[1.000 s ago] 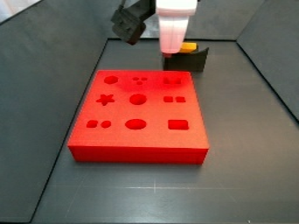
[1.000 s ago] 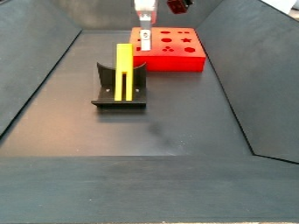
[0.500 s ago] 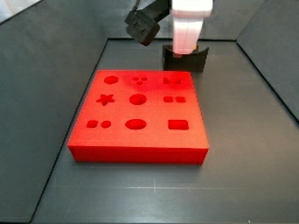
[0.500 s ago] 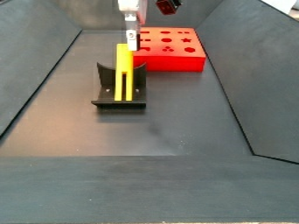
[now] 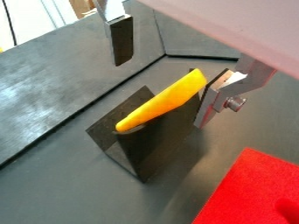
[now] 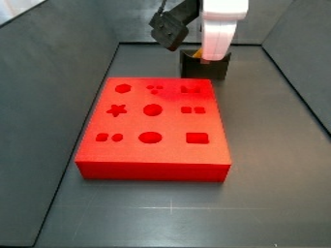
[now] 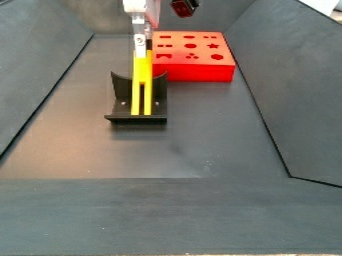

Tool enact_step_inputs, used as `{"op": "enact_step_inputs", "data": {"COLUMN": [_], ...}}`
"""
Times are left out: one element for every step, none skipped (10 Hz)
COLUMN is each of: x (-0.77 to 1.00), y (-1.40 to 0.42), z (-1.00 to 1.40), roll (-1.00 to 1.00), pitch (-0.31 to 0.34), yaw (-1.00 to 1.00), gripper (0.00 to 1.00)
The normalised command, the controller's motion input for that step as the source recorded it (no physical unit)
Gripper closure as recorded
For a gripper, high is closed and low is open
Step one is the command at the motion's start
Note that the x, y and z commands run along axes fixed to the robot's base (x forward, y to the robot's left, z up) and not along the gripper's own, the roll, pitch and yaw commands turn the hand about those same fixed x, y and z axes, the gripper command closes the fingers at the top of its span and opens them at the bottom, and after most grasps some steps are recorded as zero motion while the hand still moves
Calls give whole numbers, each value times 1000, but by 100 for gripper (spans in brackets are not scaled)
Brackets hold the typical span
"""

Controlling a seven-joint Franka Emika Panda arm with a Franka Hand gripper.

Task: Pick up the square-circle object. Move up. Rotate the square-circle object. Place the square-circle object on the fixture. Regrasp the square-circle object. Move to above the board. Insert the square-circle object.
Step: Regrasp the square-circle object.

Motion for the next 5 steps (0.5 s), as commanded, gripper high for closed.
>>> {"op": "enact_step_inputs", "data": {"x": [295,256,195,134,87], "y": [-13,-13,-14,-13,-13], "z": [5,4,-6,-3,1], "roll": [-26,-28,-32,-35,-37], "pitch": [220,224,226,226,227], "yaw": [57,57,57,60,60], "gripper": [0,0,0,0,0]}}
